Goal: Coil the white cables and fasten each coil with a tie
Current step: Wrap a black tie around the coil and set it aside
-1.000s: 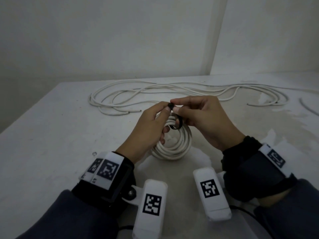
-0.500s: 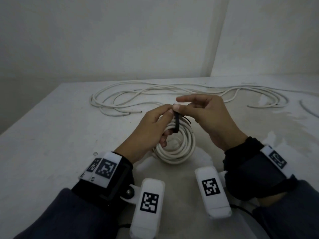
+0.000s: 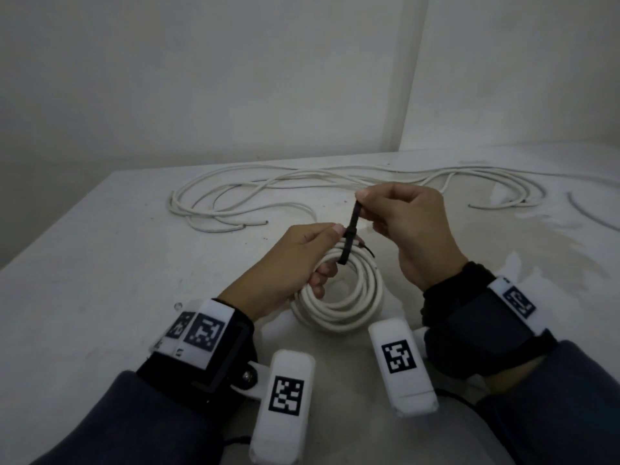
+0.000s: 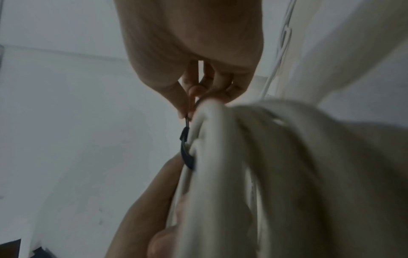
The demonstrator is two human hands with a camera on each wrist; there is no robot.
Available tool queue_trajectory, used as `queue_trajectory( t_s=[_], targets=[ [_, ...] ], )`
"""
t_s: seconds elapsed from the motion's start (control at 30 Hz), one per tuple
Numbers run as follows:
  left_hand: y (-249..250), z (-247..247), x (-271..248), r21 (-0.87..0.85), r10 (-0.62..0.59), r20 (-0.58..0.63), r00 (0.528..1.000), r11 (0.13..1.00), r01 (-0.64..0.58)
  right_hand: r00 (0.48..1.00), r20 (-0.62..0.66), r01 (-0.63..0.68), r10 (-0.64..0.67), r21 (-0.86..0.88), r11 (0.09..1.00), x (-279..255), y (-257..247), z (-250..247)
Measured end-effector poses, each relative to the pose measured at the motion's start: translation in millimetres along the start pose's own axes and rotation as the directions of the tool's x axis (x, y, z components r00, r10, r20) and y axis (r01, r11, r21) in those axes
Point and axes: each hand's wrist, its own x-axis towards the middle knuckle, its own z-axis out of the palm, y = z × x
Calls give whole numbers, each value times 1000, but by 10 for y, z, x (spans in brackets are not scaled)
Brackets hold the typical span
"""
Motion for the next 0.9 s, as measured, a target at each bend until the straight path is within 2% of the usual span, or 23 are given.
queue_trajectory(
  t_s=[0.07,0.13,0.23,0.33,0.4,0.5,0.57,0.67,0.77,0.9],
  targets=[
    [12,14,18,-16,-46,19,999,999,46,999,-52,-4,6,38,999,10,-4,-2],
    [7,7,37,0,-70,-24,997,998,70,1000,-6,-16,17,98,995,-5,-21,10],
    [-25,-37,56,-25,-102,-99,990,995,100,979,198,13,-43,148,989,-59,-55,28],
    [-22,-55,64,-14,-80,-145,986,997,79,902,409,82,-140,157,984,-96,-61,24],
    [-18,-46,56,3,-46,-149,988,999,47,867,477,42,-144,218,975,-104,-71,25],
    [-54,-51,31,-43,-29,-120,992,999,24,913,399,-16,-84,242,970,-58,-97,16],
    [-93,-76,24,-140,-38,-105,994,990,23,937,335,71,-98,93,993,-3,-80,-11],
    [-117,-101,19,-262,-40,-66,997,965,22,928,370,130,-39,-223,966,15,-42,-45],
    [-98,-85,14,-230,-14,-57,998,973,1,913,401,44,68,-263,964,-6,-22,-49],
    [-75,-54,-18,-137,60,-95,994,988,-73,936,343,30,77,-296,955,-24,-54,-43]
  ],
)
